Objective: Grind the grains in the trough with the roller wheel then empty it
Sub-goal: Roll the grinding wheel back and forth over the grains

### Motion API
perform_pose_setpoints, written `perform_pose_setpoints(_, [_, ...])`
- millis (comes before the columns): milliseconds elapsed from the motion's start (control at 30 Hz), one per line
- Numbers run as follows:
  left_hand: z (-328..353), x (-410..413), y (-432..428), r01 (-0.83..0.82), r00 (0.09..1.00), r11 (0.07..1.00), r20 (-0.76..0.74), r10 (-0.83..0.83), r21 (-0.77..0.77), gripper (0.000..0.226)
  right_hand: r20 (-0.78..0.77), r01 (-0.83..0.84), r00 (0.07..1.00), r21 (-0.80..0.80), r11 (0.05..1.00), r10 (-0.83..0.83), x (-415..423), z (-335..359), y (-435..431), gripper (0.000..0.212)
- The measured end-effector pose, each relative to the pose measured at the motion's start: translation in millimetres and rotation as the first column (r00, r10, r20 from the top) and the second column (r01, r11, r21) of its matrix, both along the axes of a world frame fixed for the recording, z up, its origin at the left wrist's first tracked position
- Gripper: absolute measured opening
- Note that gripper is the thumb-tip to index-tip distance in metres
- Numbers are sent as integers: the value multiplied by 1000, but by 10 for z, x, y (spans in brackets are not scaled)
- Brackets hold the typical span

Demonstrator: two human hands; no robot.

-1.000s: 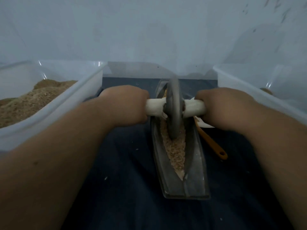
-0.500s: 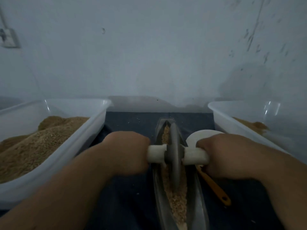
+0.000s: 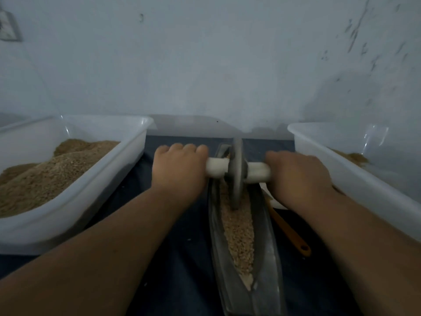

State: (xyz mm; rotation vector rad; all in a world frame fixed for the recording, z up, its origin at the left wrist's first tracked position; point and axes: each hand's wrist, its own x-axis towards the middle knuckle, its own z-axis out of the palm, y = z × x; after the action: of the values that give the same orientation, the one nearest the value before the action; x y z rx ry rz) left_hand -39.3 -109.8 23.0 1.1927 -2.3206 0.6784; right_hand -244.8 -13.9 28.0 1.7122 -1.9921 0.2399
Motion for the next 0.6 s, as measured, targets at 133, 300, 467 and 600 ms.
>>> perform_pose_setpoints(133, [-61,-36,-123,16,997,998,-75,-21,-66,18,-72,1,997,-135,991,-11,-14,-82,-113,23])
perform_pose_setpoints(300, [107,67,-42,-3,998,975,67,-13,222,26,45,-51,998,168,984,44,-21,97,23,17])
perform_pose_setpoints(467, [387,245,206,18,919,748,284,-274,664,31,212,-155,977,605,781,29,50,412,385,21])
perform_pose_setpoints(600, [456,282,332,-62,900,595,303,-314,801,28,190,-139,982,645,752,19,61,430,495,21])
